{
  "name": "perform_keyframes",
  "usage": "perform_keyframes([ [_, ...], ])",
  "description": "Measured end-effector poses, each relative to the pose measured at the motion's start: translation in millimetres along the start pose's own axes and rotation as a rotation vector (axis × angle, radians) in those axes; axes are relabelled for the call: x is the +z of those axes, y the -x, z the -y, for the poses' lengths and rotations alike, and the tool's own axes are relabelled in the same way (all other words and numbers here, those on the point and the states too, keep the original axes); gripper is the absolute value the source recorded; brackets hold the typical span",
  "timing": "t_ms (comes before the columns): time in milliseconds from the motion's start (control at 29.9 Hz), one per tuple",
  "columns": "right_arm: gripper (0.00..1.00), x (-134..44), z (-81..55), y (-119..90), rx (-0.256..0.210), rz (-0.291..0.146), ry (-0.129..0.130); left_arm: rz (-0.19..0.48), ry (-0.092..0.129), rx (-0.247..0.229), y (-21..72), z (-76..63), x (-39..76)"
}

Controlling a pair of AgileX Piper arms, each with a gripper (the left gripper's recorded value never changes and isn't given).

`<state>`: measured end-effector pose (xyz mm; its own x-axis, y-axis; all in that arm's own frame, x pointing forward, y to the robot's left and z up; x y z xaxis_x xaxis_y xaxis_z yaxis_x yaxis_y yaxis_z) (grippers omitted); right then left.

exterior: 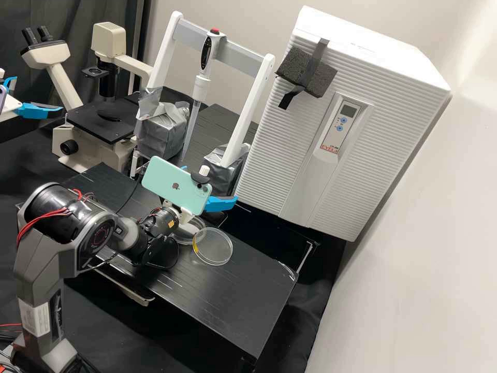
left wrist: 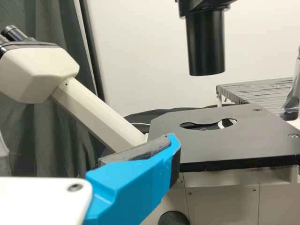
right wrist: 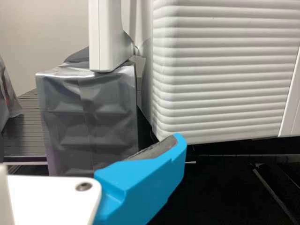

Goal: Use the pipette

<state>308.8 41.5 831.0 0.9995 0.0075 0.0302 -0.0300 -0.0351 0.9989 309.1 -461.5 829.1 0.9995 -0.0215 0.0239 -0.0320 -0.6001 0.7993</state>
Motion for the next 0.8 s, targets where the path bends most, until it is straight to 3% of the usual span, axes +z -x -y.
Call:
perform_keyframes([
  [301, 1.00, 0.0, 0.0, 0, 0.000, 0.000, 0.000, 0.000, 0.000, 0.000, 0.0, 0.0, 0.0],
  [435, 1.00, 0.0, 0.0, 0, 0.000, 0.000, 0.000, 0.027, 0.012, -0.002, 0.4, 0.6, 8.7],
  [469, 1.00, 0.0, 0.0, 0, 0.000, 0.000, 0.000, 0.046, 0.028, -0.002, 0.9, 0.6, 14.5],
  [603, 1.00, 0.0, 0.0, 0, 0.000, 0.000, 0.000, 0.135, 0.047, 0.004, 5.2, -2.6, 39.0],
  [737, 1.00, 0.0, 0.0, 0, 0.000, 0.000, 0.000, 0.249, 0.042, 0.016, 12.7, -7.9, 64.8],
  [803, 1.00, 0.0, 0.0, 0, 0.000, 0.000, 0.000, 0.296, 0.051, 0.024, 17.6, -11.0, 78.0],
])
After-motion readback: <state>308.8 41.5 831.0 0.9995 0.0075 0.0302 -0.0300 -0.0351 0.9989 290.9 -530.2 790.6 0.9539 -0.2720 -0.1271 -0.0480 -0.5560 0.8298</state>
